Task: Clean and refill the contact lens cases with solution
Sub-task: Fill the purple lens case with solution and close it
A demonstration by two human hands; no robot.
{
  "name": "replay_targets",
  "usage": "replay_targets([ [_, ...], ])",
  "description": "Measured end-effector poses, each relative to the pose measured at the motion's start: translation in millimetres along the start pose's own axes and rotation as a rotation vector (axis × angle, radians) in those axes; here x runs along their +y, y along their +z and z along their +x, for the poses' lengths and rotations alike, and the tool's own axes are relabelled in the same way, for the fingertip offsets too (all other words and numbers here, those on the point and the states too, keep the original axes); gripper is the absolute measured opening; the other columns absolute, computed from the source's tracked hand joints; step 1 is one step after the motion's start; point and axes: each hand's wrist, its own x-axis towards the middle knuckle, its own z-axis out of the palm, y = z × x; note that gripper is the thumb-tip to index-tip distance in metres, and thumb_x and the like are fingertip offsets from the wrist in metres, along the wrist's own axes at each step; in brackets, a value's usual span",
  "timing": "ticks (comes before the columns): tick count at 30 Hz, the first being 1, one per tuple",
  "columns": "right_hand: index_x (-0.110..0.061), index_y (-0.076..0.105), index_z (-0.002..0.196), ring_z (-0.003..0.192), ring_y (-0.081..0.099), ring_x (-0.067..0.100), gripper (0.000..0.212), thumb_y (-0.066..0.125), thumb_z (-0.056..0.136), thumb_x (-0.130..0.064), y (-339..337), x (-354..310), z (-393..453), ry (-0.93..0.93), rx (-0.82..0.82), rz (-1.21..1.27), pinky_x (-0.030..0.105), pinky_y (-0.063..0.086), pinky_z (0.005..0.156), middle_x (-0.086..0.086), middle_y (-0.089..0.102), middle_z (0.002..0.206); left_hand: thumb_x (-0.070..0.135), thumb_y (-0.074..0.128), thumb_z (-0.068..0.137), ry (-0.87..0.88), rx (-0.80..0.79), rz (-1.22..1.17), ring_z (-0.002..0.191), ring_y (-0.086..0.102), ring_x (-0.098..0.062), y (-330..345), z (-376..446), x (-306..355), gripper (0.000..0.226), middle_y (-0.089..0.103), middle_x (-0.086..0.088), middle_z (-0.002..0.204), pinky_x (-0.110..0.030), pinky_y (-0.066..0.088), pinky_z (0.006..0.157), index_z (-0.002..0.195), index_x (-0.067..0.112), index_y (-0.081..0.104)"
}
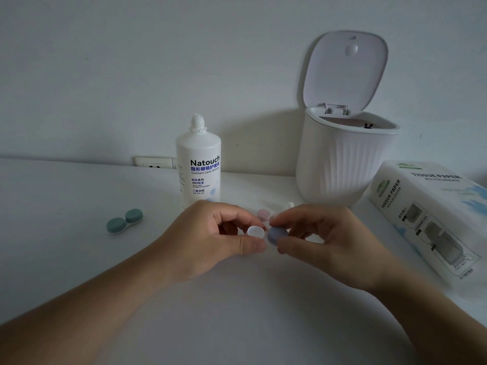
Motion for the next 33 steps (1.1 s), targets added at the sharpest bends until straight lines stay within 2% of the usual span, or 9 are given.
replay_targets([
  [3, -0.020, 0.065, 0.090, 0.062, 0.063, 0.003, 0.041, 0.085, 0.068, -0.049, 3.0, -0.3, 1.4, 0.020, 0.035, -0.048, 0.015, 0.050, 0.059, -0.030, 0.070, 0.080, 0.056, 0.084, 0.065, 0.017, -0.007, 0.009, 0.063, 0.050, -0.006, -0.1, 0.1, -0.5, 0.023, 0.064, 0.012, 0.067, -0.016, 0.041, 0.058, 0.086, 0.048, 0.076],
  [7, -0.036, 0.067, 0.112, 0.070, 0.068, 0.012, 0.043, 0.080, 0.072, -0.047, -1.8, -0.3, 0.6, 0.019, -0.007, 0.003, 0.032, 0.057, 0.068, -0.008, 0.074, 0.090, 0.060, 0.078, 0.062, 0.013, 0.021, 0.002, 0.065, 0.053, -0.012, -1.3, 1.3, -0.8, 0.028, 0.069, -0.005, 0.077, -0.023, 0.044, 0.062, 0.087, 0.046, 0.077],
  [11, -0.026, 0.071, 0.100, 0.067, 0.067, 0.009, 0.027, 0.083, 0.077, -0.033, 0.6, 2.6, 0.8, 0.013, -0.011, -0.033, 0.024, 0.055, 0.064, -0.018, 0.073, 0.088, 0.049, 0.082, 0.067, 0.009, 0.018, 0.009, 0.065, 0.052, -0.010, -1.3, 0.6, -0.8, 0.019, 0.069, 0.004, 0.074, -0.020, 0.043, 0.061, 0.085, 0.047, 0.076],
  [16, -0.032, 0.058, 0.116, 0.065, 0.061, 0.015, 0.060, 0.083, 0.065, -0.053, -1.6, 2.3, 0.1, 0.068, -0.052, 0.007, 0.026, 0.052, 0.062, -0.005, 0.072, 0.094, 0.047, 0.083, 0.067, -0.001, 0.030, 0.019, 0.062, 0.051, -0.010, -0.7, 1.4, -1.1, 0.020, 0.064, 0.009, 0.067, -0.019, 0.041, 0.058, 0.085, 0.043, 0.077],
  [21, -0.029, 0.072, 0.108, 0.066, 0.060, 0.031, 0.029, 0.079, 0.081, -0.020, -0.8, 0.8, -0.6, 0.034, -0.026, 0.031, 0.040, 0.053, 0.065, -0.003, 0.072, 0.088, 0.051, 0.088, 0.065, -0.001, 0.041, 0.008, 0.062, 0.051, -0.007, -1.7, 1.2, -1.9, 0.024, 0.064, 0.011, 0.066, -0.016, 0.041, 0.059, 0.085, 0.044, 0.077],
  [24, -0.020, 0.067, 0.098, 0.057, 0.055, 0.018, 0.030, 0.086, 0.076, -0.028, 1.6, -1.3, -0.3, 0.062, -0.005, -0.033, 0.030, 0.051, 0.058, -0.018, 0.070, 0.079, 0.041, 0.087, 0.069, -0.002, 0.028, 0.007, 0.063, 0.050, -0.007, -1.1, 1.1, -2.1, 0.019, 0.064, 0.016, 0.067, -0.017, 0.040, 0.059, 0.086, 0.041, 0.078],
  [27, -0.027, 0.064, 0.105, 0.059, 0.057, 0.015, 0.043, 0.086, 0.071, -0.043, 0.1, -3.3, -0.6, 0.060, -0.016, -0.023, 0.029, 0.049, 0.058, -0.007, 0.070, 0.080, 0.036, 0.088, 0.072, -0.002, 0.022, 0.022, 0.063, 0.050, -0.008, -1.1, 1.5, -1.4, 0.018, 0.064, 0.016, 0.067, -0.018, 0.041, 0.059, 0.086, 0.042, 0.078],
  [30, -0.028, 0.070, 0.112, 0.064, 0.059, 0.034, 0.032, 0.079, 0.081, -0.024, -1.3, -3.3, -1.1, 0.041, -0.036, 0.061, 0.044, 0.052, 0.062, 0.002, 0.072, 0.084, 0.046, 0.084, 0.066, -0.007, 0.027, 0.011, 0.062, 0.050, -0.007, -0.8, 1.3, -0.4, 0.021, 0.063, 0.017, 0.066, -0.017, 0.041, 0.058, 0.086, 0.042, 0.078],
  [33, -0.022, 0.073, 0.100, 0.059, 0.055, 0.021, 0.020, 0.082, 0.082, -0.018, -0.1, -1.1, -0.7, 0.053, -0.025, 0.038, 0.041, 0.051, 0.060, -0.009, 0.072, 0.082, 0.050, 0.084, 0.064, -0.006, 0.029, 0.009, 0.063, 0.050, -0.010, -0.9, 1.0, 0.2, 0.024, 0.064, 0.008, 0.066, -0.018, 0.041, 0.059, 0.085, 0.041, 0.078],
])
